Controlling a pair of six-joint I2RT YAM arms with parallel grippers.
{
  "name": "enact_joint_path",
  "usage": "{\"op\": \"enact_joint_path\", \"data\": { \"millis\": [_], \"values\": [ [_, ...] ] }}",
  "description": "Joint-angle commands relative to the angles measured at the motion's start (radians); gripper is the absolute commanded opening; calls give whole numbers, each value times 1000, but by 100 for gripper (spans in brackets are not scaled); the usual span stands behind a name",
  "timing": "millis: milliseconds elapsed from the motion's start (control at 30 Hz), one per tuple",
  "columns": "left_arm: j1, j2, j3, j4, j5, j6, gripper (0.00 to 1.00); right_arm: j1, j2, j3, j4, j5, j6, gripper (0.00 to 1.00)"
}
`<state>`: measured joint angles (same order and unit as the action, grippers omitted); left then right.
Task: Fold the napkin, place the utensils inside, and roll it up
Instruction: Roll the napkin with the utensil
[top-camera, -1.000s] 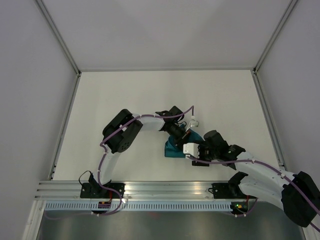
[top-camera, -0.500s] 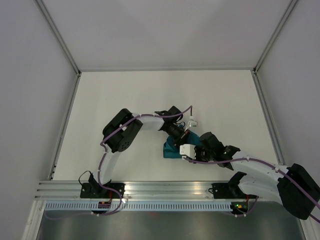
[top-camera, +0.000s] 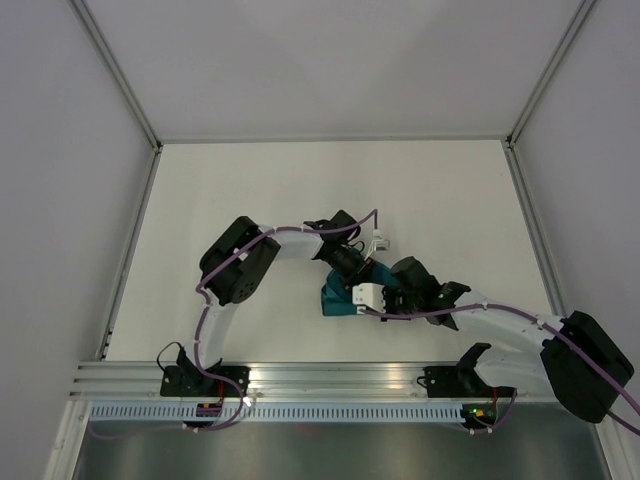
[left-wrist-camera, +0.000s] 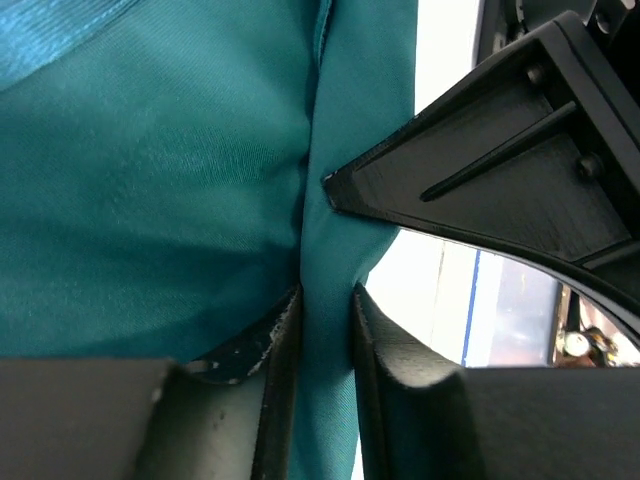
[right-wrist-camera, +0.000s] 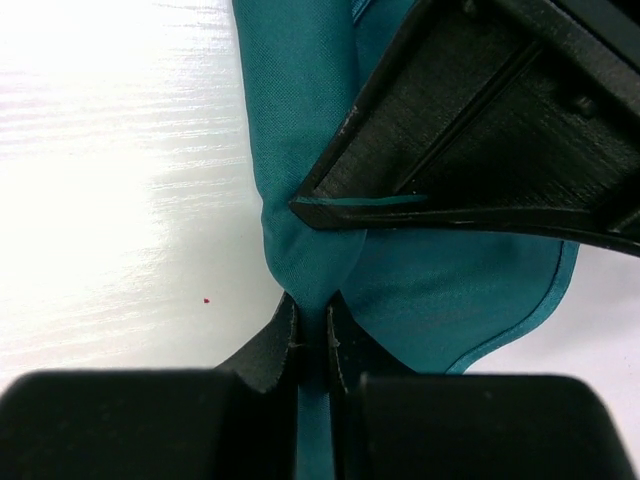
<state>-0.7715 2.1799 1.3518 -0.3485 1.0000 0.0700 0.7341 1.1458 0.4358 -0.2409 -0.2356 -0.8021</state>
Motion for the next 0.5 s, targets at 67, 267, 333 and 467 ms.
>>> {"op": "enact_joint_path", "data": {
  "millis": [67,267,333,467],
  "values": [
    [61,-84,-68,63,-244,-45,36,-2,81,24,-147,-13,-6,0],
    [126,-247,-137,209,-329,-133,42,-16,150,81,-208,-63,-19,1],
    [147,-301,-183,277,-388,-165,44,-39,179,113,-230,-91,-32,0],
    [167,-495,-296,425,-625,-231,45,-104,276,216,-328,-194,-83,0]
  ]
}}
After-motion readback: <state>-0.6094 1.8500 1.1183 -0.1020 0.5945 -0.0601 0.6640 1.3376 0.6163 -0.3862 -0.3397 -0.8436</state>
